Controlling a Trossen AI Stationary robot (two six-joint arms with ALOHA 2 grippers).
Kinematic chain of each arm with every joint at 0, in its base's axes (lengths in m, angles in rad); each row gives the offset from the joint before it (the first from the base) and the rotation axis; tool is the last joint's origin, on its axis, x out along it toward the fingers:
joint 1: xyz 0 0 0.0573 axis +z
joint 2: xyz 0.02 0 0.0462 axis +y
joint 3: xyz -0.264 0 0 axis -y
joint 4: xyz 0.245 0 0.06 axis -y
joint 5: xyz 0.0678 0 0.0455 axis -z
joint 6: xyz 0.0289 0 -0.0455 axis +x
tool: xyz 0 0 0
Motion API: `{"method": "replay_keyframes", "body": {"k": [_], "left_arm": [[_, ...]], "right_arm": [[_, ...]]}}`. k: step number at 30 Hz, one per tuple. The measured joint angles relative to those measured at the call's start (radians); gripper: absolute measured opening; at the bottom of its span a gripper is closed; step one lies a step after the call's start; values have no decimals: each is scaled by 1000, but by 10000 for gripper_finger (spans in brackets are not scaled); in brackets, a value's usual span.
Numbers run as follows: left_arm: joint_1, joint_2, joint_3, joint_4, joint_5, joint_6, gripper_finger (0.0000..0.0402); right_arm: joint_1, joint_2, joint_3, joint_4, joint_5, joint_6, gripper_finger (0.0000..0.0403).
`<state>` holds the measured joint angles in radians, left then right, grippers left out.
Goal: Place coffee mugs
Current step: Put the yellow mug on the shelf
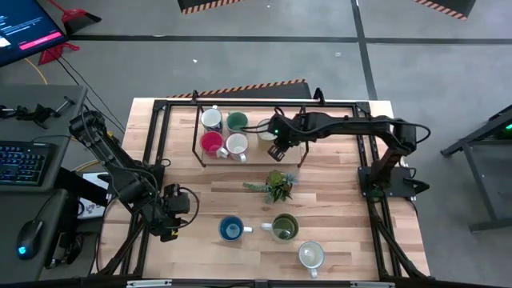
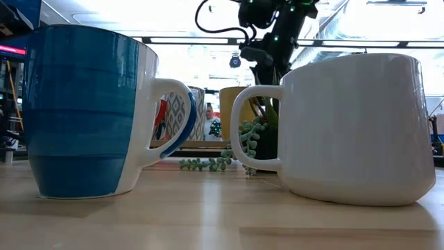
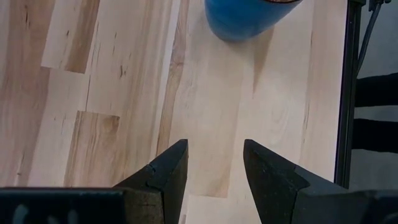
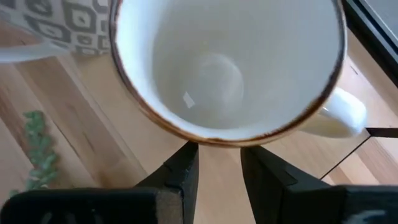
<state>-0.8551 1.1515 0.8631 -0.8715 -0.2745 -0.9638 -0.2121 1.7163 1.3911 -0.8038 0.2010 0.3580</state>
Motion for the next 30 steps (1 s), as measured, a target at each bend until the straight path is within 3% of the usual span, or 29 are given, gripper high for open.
{"method": "replay_keyframes", "body": {"k": [30], "left_arm": [[0, 0, 0, 0, 2, -2, 147]], "right_arm": [[-70, 30, 13, 87, 66, -23, 99]]}}
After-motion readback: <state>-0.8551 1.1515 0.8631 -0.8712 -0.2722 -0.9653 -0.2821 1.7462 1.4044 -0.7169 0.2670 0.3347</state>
